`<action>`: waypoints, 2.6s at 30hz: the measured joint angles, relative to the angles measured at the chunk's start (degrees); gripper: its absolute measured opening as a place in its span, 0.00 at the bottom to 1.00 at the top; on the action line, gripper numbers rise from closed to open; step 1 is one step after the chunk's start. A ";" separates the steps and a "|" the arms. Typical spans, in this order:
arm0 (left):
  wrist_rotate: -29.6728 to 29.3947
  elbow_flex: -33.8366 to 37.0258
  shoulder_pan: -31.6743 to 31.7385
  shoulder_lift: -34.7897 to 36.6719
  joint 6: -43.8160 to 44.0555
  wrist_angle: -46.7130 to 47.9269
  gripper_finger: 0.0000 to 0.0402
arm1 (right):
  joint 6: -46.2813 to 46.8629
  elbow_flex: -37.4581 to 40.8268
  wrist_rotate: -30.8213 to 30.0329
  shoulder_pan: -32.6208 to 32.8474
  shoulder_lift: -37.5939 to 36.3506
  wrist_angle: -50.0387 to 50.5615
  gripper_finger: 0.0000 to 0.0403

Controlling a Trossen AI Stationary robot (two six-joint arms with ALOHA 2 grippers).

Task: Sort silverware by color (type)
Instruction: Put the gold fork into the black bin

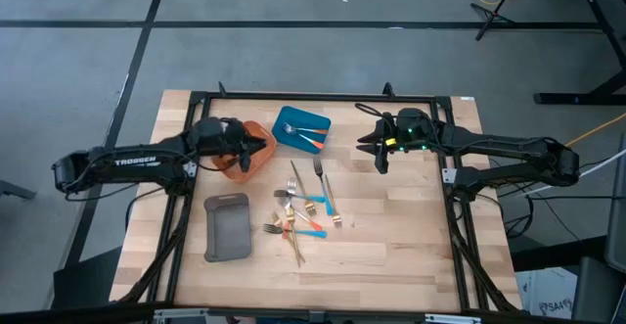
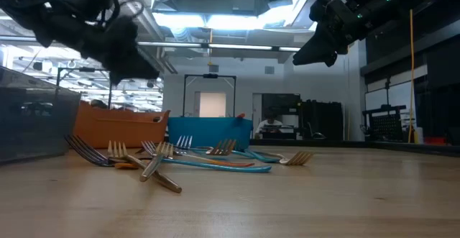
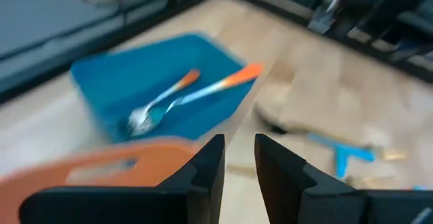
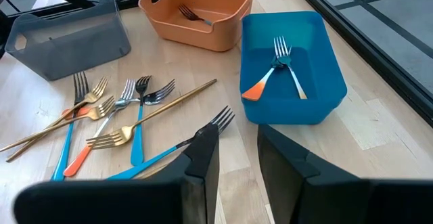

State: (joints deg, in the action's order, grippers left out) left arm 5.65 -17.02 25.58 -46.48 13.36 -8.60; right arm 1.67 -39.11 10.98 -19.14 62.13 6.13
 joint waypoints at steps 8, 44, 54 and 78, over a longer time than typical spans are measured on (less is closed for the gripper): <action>-0.28 -0.03 -7.13 0.00 1.87 -14.88 0.19 | 0.00 0.00 0.00 0.00 0.00 0.00 0.23; -2.99 -37.24 -37.20 -39.66 -19.89 10.70 0.19 | 0.00 0.01 -0.02 0.01 0.02 -0.04 0.23; -2.98 -37.24 -38.81 -48.36 -28.36 14.55 0.19 | -0.01 0.01 -0.02 0.01 0.02 -0.02 0.23; -1.25 -37.27 -39.40 -51.80 -47.00 22.63 0.14 | -0.02 0.01 -0.01 0.02 0.02 0.04 0.23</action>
State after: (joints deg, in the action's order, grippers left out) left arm 4.40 -54.28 -13.82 -98.28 -33.63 14.04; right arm 1.66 -39.10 10.97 -19.12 62.15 6.17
